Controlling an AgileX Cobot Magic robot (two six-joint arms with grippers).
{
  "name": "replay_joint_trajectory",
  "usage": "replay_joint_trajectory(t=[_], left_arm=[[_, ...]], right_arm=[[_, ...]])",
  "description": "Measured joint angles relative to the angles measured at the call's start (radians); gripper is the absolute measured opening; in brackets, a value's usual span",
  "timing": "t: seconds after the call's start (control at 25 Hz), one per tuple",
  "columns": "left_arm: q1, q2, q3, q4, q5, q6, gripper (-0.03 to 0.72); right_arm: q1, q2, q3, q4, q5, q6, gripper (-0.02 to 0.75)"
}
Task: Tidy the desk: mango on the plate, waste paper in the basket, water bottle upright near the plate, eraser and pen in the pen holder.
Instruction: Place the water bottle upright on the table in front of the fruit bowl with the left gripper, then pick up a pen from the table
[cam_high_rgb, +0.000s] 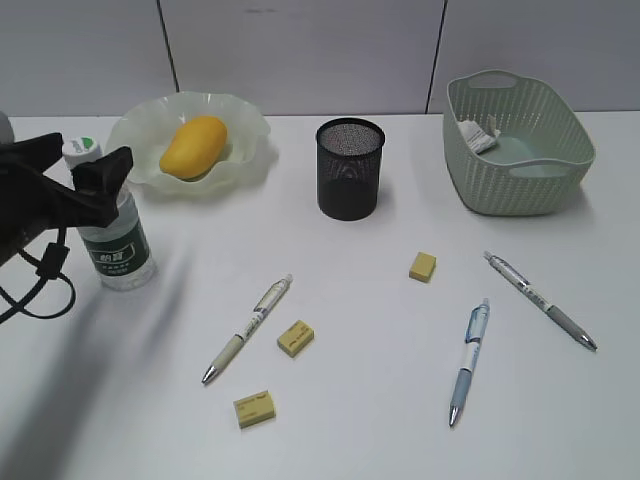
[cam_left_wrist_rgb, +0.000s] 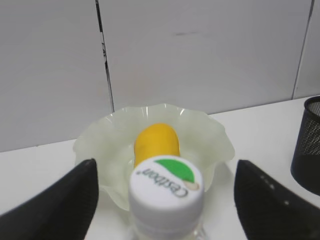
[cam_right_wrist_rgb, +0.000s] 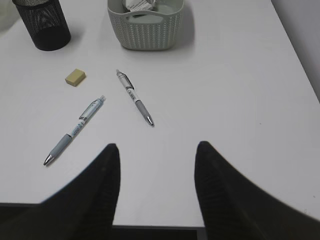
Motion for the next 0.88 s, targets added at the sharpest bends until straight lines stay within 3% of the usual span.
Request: replay_joint_trajectory(t=[0.24, 0.44, 0.64, 0.88], left_arm=[[0.000, -0.119, 0.001, 0.000, 0.069, 0.010, 0.645], [0.000, -0.295, 0.001, 0.000, 0.247, 0.010, 0.629], [0.000, -0.509, -0.051, -0.003, 0.633, 0.010, 0.594], [0.000, -0.627, -0.242, -0.052, 1.203, 0.010, 0.584]], right_arm=[[0.000, 0.000, 0.000, 0.000, 0.000, 0.000, 0.391], [0.000, 0.000, 0.000, 0.000, 0.000, -0.001, 0.391], [0.000, 0.000, 0.000, 0.000, 0.000, -0.001, 0.391], [0.000, 0.000, 0.000, 0.000, 0.000, -0.001, 0.391]])
